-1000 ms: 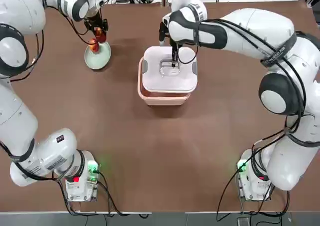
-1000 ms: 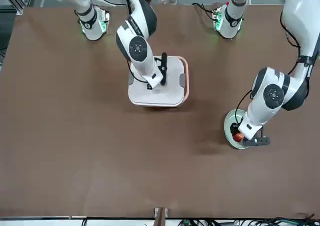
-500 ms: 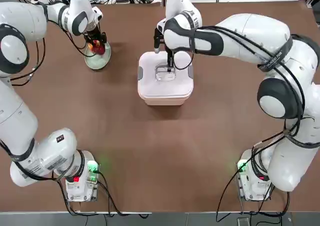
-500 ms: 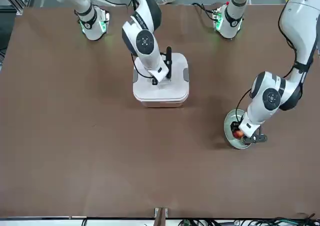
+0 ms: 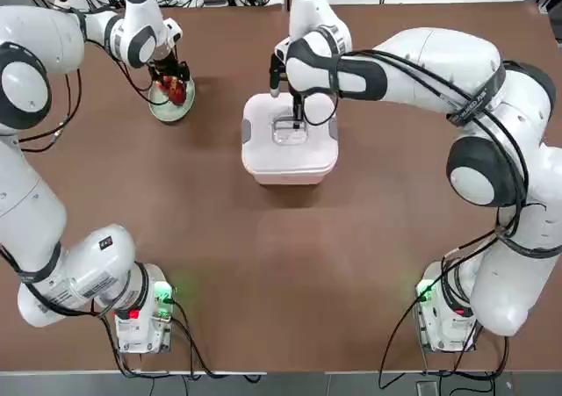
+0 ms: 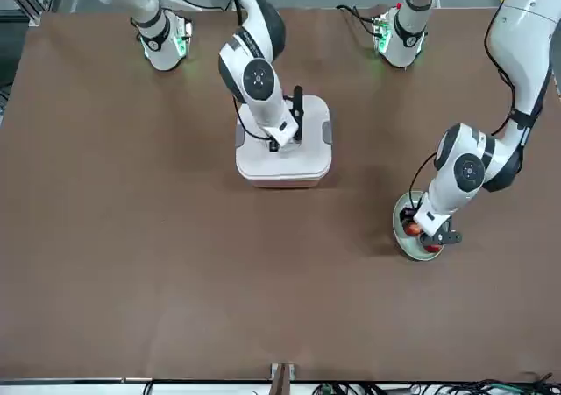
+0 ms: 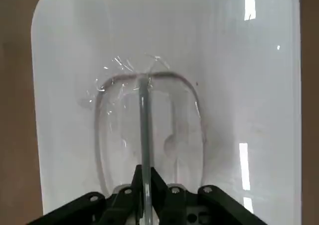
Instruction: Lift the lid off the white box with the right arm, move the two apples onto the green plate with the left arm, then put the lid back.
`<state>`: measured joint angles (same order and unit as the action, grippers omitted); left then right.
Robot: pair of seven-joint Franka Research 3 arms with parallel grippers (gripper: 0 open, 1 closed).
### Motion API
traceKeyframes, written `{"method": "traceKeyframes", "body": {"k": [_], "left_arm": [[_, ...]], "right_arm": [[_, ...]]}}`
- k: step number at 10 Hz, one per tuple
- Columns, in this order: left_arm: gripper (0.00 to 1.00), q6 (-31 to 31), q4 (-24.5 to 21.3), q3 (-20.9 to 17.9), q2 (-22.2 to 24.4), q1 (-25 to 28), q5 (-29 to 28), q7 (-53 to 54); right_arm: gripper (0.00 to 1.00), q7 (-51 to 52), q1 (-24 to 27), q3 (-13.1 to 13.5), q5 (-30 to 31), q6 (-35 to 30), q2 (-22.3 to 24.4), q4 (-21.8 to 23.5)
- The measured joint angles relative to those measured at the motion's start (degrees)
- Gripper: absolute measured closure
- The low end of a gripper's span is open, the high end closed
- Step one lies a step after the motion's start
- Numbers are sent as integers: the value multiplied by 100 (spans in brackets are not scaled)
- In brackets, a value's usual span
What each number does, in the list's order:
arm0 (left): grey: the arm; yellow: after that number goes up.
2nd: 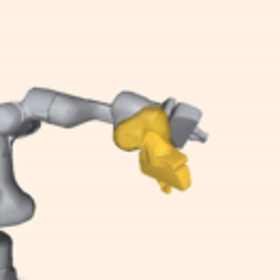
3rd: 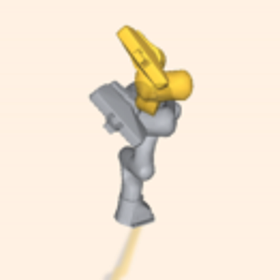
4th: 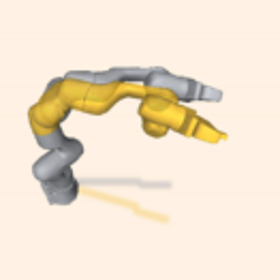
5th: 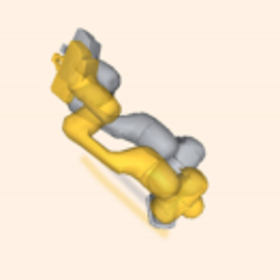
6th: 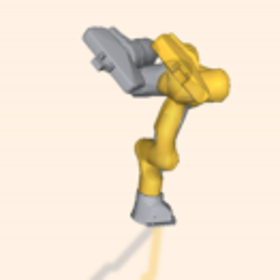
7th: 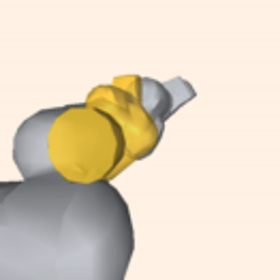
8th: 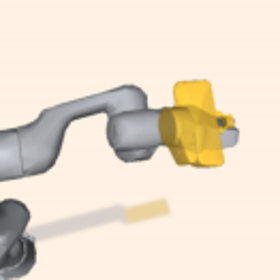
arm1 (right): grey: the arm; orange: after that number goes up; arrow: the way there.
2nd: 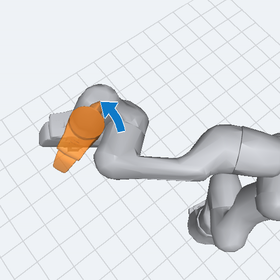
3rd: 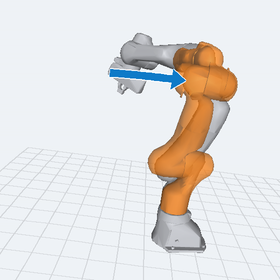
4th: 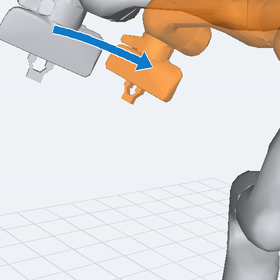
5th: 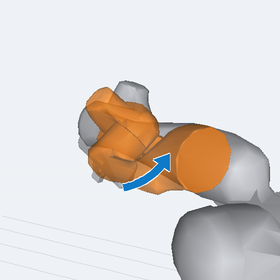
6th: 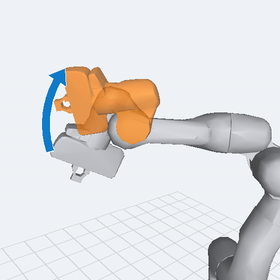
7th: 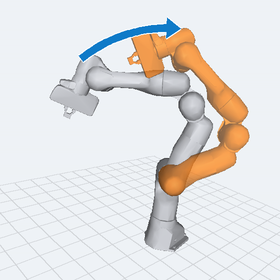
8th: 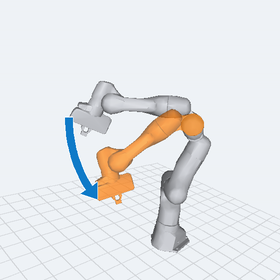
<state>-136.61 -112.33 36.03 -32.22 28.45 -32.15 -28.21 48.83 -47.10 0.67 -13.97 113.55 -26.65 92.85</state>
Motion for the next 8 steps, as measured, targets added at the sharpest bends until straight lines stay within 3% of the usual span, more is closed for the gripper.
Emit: {"method": "traceKeyframes", "body": {"k": [3, 5, 8], "left_arm": [[0, -61, 100, -303, 405, -299, 74, 0], [0, 115, 273, -659, 1038, -773, 806, 396], [0, 1111, 547, -2139, 1731, -2190, 1917, 1391]], "right_arm": [[94, -37, -8, 2, 0, 8, -20, 0], [94, -258, -54, 1, 0, 14, -40, 2], [94, -512, -61, 11, 0, 32, -66, 3]]}}
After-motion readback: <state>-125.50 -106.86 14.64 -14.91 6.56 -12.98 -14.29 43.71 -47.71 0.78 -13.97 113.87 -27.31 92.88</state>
